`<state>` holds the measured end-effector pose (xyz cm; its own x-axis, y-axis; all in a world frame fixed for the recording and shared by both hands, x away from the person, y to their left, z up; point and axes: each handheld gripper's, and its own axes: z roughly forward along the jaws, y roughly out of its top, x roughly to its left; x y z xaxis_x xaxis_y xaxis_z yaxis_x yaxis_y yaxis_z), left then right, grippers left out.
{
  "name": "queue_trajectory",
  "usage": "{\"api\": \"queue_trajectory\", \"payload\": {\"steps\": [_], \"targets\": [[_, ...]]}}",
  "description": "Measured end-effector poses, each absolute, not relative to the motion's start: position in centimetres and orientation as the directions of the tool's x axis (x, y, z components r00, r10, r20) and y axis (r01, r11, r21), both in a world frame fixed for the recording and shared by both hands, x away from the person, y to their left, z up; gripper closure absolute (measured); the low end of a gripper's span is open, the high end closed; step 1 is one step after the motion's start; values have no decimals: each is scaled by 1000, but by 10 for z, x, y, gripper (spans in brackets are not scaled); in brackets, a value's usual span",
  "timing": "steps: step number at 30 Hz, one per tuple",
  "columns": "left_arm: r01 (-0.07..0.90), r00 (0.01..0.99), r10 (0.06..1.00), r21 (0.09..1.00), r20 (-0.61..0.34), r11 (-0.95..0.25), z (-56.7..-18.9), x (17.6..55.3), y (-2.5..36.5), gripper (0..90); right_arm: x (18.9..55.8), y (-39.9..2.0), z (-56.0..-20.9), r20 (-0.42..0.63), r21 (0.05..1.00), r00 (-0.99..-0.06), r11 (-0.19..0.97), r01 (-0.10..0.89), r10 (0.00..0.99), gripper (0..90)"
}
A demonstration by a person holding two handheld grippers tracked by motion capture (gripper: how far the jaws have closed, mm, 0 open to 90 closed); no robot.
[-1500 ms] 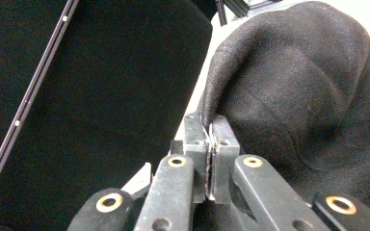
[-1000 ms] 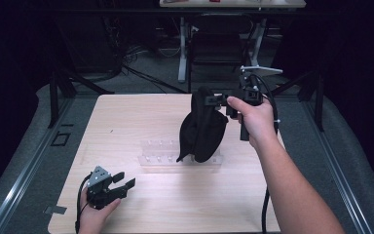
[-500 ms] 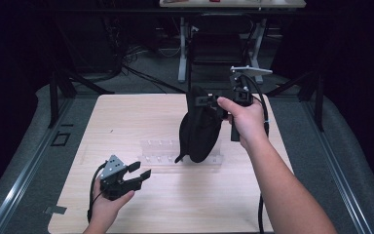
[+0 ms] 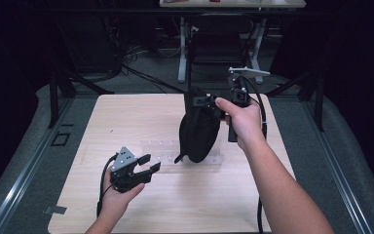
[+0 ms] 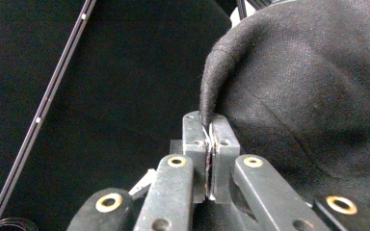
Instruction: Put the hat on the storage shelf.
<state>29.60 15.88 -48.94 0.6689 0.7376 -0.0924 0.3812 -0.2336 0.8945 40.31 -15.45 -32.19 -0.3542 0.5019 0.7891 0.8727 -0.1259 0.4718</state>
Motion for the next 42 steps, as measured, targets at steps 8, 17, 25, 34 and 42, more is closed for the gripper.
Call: {"api": "queue_trajectory", "payload": {"steps": [8, 17, 25, 34, 42], "targets": [[348, 703, 707, 903, -73, -253, -477, 295, 139, 541, 402, -152, -323, 791, 472, -357, -123, 873, 497, 883], [338, 720, 692, 899, -57, -277, -470, 297, 126, 582, 403, -150, -323, 793, 471, -359, -123, 873, 492, 882], [325, 737, 675, 891, -30, -316, -466, 297, 114, 639, 403, -147, -324, 794, 473, -361, -124, 872, 489, 881], [326, 738, 675, 878, -4, -350, -466, 302, 102, 710, 403, -146, -324, 796, 471, -355, -133, 872, 489, 881], [333, 734, 680, 871, 1, -360, -468, 305, 95, 761, 403, -145, -323, 795, 472, -356, -134, 871, 491, 881]]}}
